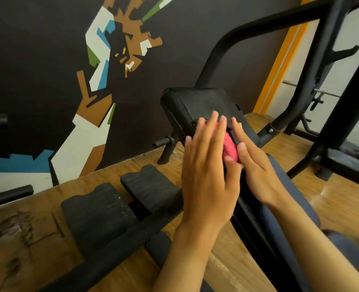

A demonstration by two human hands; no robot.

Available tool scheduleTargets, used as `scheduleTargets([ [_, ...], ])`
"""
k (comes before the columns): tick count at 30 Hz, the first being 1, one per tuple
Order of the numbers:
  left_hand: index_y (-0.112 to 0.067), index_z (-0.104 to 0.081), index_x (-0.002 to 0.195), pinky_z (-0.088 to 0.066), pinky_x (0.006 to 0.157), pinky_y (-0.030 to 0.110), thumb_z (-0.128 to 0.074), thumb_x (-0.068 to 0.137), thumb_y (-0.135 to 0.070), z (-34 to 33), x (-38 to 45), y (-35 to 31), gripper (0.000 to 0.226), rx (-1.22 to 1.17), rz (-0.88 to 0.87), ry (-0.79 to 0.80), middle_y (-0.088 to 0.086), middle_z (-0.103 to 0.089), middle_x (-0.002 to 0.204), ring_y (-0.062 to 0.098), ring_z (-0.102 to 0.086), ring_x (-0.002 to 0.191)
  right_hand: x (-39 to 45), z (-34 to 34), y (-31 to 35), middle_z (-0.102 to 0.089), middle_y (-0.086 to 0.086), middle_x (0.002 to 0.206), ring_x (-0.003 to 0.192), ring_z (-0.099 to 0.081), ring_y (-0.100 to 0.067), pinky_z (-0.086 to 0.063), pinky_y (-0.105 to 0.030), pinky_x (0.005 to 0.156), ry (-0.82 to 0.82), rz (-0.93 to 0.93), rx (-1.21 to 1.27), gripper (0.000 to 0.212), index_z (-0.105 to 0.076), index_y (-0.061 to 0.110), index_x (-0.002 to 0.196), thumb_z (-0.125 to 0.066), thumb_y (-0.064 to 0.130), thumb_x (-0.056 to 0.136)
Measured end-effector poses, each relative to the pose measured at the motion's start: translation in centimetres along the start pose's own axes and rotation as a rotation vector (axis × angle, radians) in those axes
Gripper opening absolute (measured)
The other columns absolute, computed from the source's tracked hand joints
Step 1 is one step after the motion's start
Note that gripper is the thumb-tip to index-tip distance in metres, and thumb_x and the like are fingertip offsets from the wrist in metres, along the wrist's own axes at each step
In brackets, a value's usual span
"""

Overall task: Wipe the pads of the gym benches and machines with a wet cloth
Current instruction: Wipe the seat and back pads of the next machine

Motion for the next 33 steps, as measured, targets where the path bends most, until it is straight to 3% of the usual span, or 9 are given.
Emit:
scheduleTargets([
  [5, -0.021, -0.045, 0.153, -0.006, 0.129, 0.046, -0.038, 0.102, -0.051, -1.4, 2.8, -0.4, 0.059, 0.441, 0.033, 0.093, 0.001, -0.028, 0.168, 0.018, -0.013, 0.158, -0.7, 1.2, -2.4, -0.032, 0.016, 0.162, 0.151, -0.021, 0.004, -0.018, -0.037, 0.128, -0.056, -0.114, 0.016, 0.043, -0.037, 0.032, 0.154, -0.036, 0.029, 0.111],
  [8, -0.019, -0.056, 0.144, -0.014, 0.128, 0.045, -0.059, 0.100, -0.039, -1.5, 3.1, -0.4, 0.048, 0.527, 0.021, 0.016, 0.003, -0.041, 0.162, 0.020, -0.024, 0.155, -0.9, 0.8, -1.9, -0.029, 0.018, 0.163, 0.152, -0.017, 0.004, -0.018, -0.034, 0.127, -0.039, -0.055, -0.112, 0.054, -0.032, 0.039, 0.150, -0.043, 0.007, 0.108],
  [12, -0.014, -0.059, 0.139, -0.020, 0.127, 0.035, -0.057, 0.104, -0.022, -1.0, 2.1, 0.1, 0.036, 0.447, -0.103, -0.029, 0.003, -0.056, 0.148, 0.018, -0.038, 0.148, -0.7, -0.2, -0.3, -0.032, 0.012, 0.164, 0.154, -0.018, -0.003, -0.017, -0.036, 0.128, 0.015, 0.083, -0.162, 0.067, -0.033, 0.026, 0.158, -0.045, -0.010, 0.102],
  [16, -0.007, -0.063, 0.131, -0.042, 0.116, 0.034, -0.052, 0.099, -0.014, 1.0, 0.4, 2.0, 0.034, 0.309, -0.208, -0.129, 0.006, -0.062, 0.134, 0.017, -0.051, 0.134, -0.3, -1.2, 1.5, -0.022, 0.037, 0.159, 0.147, -0.021, 0.011, -0.023, -0.016, 0.121, 0.090, 0.117, -0.186, 0.068, -0.011, 0.033, 0.163, -0.045, 0.018, 0.106],
  [18, -0.007, -0.061, 0.135, -0.049, 0.109, 0.034, -0.046, 0.100, -0.012, 1.6, 0.3, 2.8, 0.038, 0.253, -0.183, -0.143, 0.006, -0.058, 0.138, 0.016, -0.049, 0.135, 0.2, -2.1, 2.1, -0.018, 0.029, 0.164, 0.151, -0.016, 0.007, -0.021, -0.026, 0.125, 0.125, 0.136, -0.211, 0.069, -0.002, 0.036, 0.163, -0.040, 0.033, 0.105],
  [20, -0.010, -0.051, 0.148, -0.041, 0.117, 0.034, -0.043, 0.107, -0.015, 1.4, 1.0, 3.0, 0.042, 0.183, -0.129, -0.087, 0.003, -0.047, 0.153, 0.013, -0.036, 0.147, 0.7, -2.6, 2.4, -0.014, 0.013, 0.170, 0.155, -0.012, -0.002, -0.020, -0.040, 0.128, 0.065, 0.124, -0.188, 0.069, 0.002, 0.034, 0.163, -0.036, 0.039, 0.105],
  [23, -0.012, -0.033, 0.160, -0.023, 0.127, 0.032, -0.045, 0.110, -0.029, 0.8, 1.8, 3.3, 0.054, 0.085, -0.079, 0.003, -0.003, -0.023, 0.169, 0.007, -0.006, 0.158, 0.9, -2.8, 2.1, 0.003, 0.013, 0.170, 0.155, 0.002, 0.001, -0.010, -0.041, 0.129, -0.033, 0.031, -0.150, 0.074, 0.009, 0.032, 0.162, -0.037, 0.044, 0.106],
  [27, -0.012, -0.030, 0.160, -0.024, 0.127, 0.036, -0.039, 0.110, -0.032, 1.0, 1.4, 5.5, 0.055, 0.067, -0.157, -0.036, 0.000, -0.024, 0.169, 0.013, -0.006, 0.159, 0.5, -2.9, 1.8, 0.006, 0.017, 0.168, 0.151, 0.008, 0.008, -0.002, -0.035, 0.129, -0.053, 0.031, -0.186, 0.063, -0.002, 0.028, 0.162, -0.030, 0.041, 0.107],
  [33, -0.016, -0.029, 0.161, -0.005, 0.120, 0.011, -0.034, 0.111, -0.034, 2.9, 9.0, 6.1, 0.052, 0.047, 0.062, -0.162, -0.003, -0.021, 0.170, 0.012, 0.003, 0.159, 0.7, -3.0, 1.6, -0.010, 0.021, 0.167, 0.149, -0.005, 0.013, -0.009, -0.028, 0.128, -0.056, -0.008, -0.229, 0.057, -0.015, 0.029, 0.162, -0.033, 0.038, 0.109],
])
Point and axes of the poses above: each hand's wrist, its own x-axis towards the middle knuckle, its own z-axis out of the back of the hand, y = z × x, the point moved 3 cm from there along x, towards the middle knuckle
